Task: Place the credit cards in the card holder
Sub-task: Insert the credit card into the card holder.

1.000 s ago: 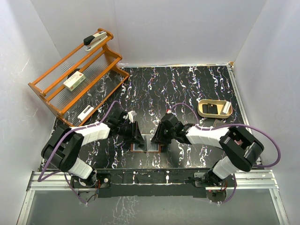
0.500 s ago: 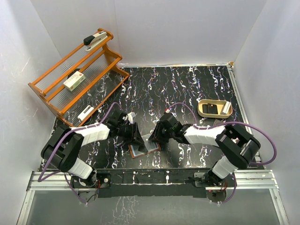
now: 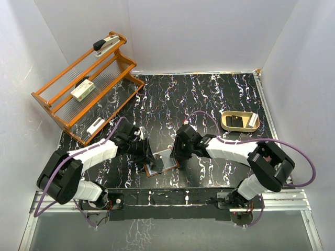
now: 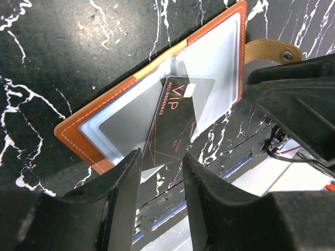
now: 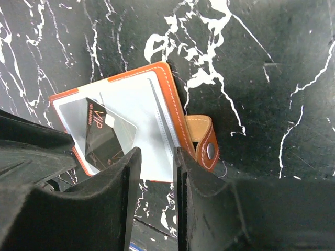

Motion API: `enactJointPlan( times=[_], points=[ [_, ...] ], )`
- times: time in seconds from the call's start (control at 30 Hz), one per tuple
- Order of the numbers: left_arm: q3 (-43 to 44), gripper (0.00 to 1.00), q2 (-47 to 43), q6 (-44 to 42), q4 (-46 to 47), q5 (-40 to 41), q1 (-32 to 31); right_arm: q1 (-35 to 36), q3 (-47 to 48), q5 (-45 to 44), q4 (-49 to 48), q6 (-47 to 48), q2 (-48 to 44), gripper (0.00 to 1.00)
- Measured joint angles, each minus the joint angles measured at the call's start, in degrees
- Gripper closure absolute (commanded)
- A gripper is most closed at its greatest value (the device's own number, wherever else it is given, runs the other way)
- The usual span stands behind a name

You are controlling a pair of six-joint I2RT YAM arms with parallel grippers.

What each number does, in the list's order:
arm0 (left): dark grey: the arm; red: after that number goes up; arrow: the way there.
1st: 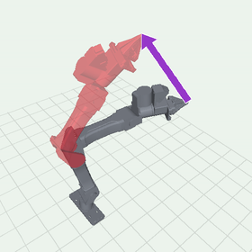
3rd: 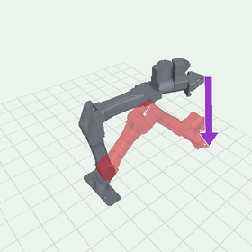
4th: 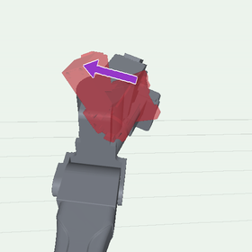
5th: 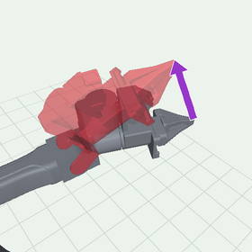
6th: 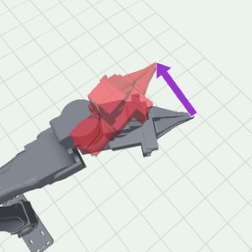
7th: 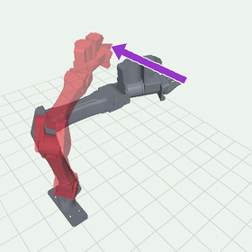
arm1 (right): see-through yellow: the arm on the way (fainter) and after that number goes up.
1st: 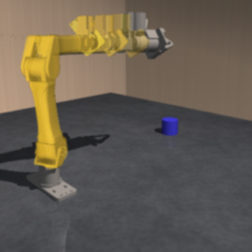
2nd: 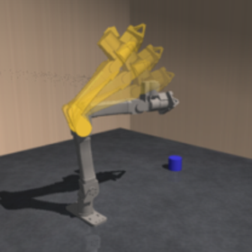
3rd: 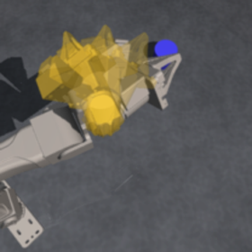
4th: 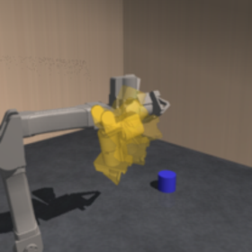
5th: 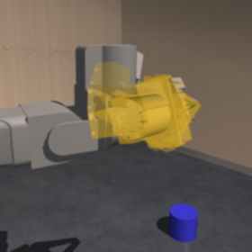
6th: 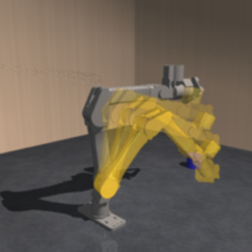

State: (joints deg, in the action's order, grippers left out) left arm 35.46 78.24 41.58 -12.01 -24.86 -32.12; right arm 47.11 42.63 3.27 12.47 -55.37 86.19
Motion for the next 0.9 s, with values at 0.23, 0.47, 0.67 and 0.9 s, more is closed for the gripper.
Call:
enactJointPlan(
  times=[0.23,0.47,0.67,0.9],
  points=[
    [0.0,0.65,-0.24,0.66,-2.6,1.22,0.0,0.44,5.68,-0.22,4.37,4.39,-0.11,0.71],
    [-1.4,0.6,-3.37,2.84,-4.04,3.08,0.0,4.83,5.7,1.07,3.1,3.52,0.7,0.68],
    [-4.33,0.6,-3.72,4.46,-2.58,2.99,0.02,7.3,5.66,1.42,0.57,1.73,4.94,0.69],
    [-6.05,0.62,-3.69,5.66,1.36,0.87,0.13,8.09,5.68,2.32,-2.12,0.94,7.02,0.69]
  ],
)
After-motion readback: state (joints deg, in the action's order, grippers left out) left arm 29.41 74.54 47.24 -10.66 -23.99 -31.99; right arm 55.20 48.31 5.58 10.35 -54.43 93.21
